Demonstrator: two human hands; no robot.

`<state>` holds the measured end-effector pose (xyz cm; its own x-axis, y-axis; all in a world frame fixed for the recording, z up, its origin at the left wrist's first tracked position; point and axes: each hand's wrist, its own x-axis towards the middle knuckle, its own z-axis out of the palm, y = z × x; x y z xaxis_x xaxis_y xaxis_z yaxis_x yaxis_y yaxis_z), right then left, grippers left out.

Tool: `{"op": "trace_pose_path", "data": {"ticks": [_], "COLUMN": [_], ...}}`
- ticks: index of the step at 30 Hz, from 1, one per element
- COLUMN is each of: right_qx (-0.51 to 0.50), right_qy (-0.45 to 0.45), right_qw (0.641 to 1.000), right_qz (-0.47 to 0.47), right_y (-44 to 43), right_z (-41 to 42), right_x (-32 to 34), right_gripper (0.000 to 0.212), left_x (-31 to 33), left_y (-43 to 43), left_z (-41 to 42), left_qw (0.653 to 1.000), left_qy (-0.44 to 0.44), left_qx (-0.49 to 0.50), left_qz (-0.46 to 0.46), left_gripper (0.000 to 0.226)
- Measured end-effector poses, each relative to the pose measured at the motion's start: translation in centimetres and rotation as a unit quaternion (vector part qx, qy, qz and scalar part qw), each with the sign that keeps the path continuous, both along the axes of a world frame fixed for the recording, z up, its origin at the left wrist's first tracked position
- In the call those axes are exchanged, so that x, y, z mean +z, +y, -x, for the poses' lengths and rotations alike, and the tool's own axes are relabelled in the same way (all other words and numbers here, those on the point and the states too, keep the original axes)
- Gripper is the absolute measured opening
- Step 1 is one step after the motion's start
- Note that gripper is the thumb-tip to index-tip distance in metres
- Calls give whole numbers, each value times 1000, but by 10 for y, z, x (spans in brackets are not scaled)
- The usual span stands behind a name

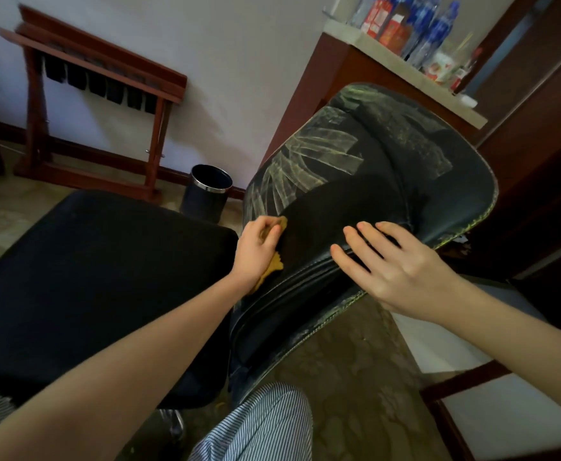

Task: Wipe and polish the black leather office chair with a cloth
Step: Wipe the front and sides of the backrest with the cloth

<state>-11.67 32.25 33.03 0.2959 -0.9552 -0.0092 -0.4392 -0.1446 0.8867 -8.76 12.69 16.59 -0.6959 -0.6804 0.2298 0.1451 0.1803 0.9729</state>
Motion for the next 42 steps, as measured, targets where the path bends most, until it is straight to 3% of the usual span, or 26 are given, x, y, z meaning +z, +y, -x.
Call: {"op": "trace_pose_path", "data": {"ticks": [7, 13, 16, 20, 24, 27, 33, 39, 42], "right_qx": [-2, -15, -19, -14, -37, -64, -167, -166, -213], "right_qy": [-12, -22, -14, 16, 14, 12, -11, 31, 41], "right_qw": [1000, 1000, 1000, 1000, 999, 998, 986, 981, 961], "right_qz": [9, 16, 6, 0, -3, -2, 21, -91, -174], "right_y": [-1, -2, -1, -1, -1, -2, -5, -31, -39], "right_z": [-2, -5, -4, -3, -6, -10, -37, -59, -59], "right_x": [-1, -1, 0, 0, 2, 5, -10, -43, -42], "right_gripper": [35, 33, 31, 33, 39, 49, 66, 71, 76], "left_x": [15, 90, 101, 74, 22, 0, -32, -32, -22], "left_y": [32, 43, 38, 17, -5, -3, 8, 31, 34], "left_z": [-45, -17, 3, 16, 16, 6, -31, -71, -83], "left_qw": [999, 968, 960, 978, 998, 1000, 995, 998, 999], "left_qy": [51, 182, 207, 146, 30, -9, -29, 16, 49], "left_qx": [3, -15, -19, -11, 16, 24, 29, 20, -2], "left_qz": [9, 174, 185, 149, 57, -7, -93, -54, -14], "left_gripper": [9, 17, 18, 19, 18, 14, 18, 15, 14]}}
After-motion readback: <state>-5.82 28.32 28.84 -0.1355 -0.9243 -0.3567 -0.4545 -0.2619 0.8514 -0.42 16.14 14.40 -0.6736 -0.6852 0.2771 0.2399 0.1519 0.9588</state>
